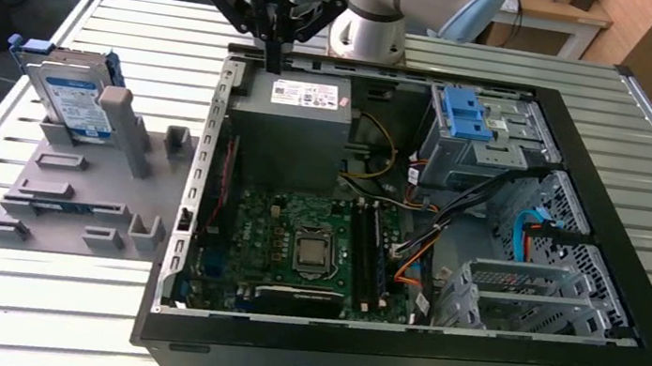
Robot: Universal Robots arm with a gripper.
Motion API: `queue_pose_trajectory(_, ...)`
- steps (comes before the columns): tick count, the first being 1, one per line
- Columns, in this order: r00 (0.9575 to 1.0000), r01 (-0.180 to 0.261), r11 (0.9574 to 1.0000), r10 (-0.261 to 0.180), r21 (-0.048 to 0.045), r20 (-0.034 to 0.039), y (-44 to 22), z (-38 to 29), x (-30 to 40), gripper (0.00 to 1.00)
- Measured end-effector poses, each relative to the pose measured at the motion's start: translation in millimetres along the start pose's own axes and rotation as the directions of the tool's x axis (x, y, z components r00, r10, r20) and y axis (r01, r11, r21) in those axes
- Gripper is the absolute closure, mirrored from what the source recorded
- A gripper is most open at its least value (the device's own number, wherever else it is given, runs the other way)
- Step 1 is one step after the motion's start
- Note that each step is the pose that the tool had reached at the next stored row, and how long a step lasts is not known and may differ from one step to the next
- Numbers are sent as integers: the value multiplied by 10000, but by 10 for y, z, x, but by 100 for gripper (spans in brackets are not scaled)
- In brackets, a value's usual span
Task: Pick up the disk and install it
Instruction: 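Reach for the disk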
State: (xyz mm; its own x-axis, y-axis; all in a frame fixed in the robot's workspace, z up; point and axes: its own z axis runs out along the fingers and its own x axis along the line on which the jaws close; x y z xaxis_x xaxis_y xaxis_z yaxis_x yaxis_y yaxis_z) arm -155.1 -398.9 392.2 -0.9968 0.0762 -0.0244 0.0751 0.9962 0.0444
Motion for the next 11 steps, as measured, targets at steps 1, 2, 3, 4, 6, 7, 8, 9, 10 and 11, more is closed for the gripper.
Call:
queue_pose_trajectory(1, 10000, 0, 10000, 0, 0, 0, 0, 0, 3, 89)
queue_pose_trajectory(2, 10000, 0, 10000, 0, 0, 0, -1, 0, 6, 89)
queue_pose_trajectory(3, 10000, 1, 10000, -1, 0, 0, -1, 0, 9, 89)
queue_pose_trajectory(4, 10000, 0, 10000, 0, 0, 0, -1, 0, 11, 89)
queue_pose_trajectory(6, 10000, 0, 10000, 0, 0, 0, -1, 0, 17, 89)
queue_pose_trajectory(7, 10000, 0, 10000, 0, 0, 0, -1, 0, 20, 89)
queue_pose_trajectory(8, 10000, 0, 10000, 0, 0, 0, -2, 0, 23, 89)
queue_pose_trajectory(9, 10000, 0, 10000, 0, 0, 1, -2, 0, 26, 89)
queue_pose_trajectory(10, 10000, 0, 10000, 0, -1, 0, -2, 0, 29, 89)
queue_pose_trajectory(11, 10000, 0, 10000, 0, 0, 0, -2, -1, 32, 89)
